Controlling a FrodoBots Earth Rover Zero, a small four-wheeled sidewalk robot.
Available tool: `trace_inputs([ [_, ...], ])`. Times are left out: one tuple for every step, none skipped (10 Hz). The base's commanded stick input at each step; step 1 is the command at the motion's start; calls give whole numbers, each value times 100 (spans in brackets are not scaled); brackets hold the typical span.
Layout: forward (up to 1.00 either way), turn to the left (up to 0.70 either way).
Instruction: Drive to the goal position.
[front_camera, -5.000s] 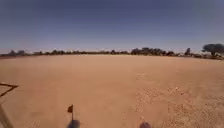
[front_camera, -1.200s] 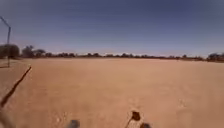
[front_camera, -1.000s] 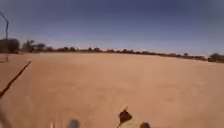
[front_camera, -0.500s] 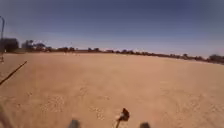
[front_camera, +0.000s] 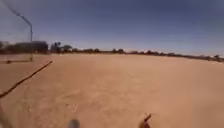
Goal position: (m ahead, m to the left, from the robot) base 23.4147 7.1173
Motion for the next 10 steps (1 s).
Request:
trace_inputs([
  [70, 0],
  [70, 0],
  [70, 0],
  [70, 0],
  [70, 0],
  [70, 0],
  [70, 0],
  [70, 0],
  [70, 0],
  [70, 0],
])
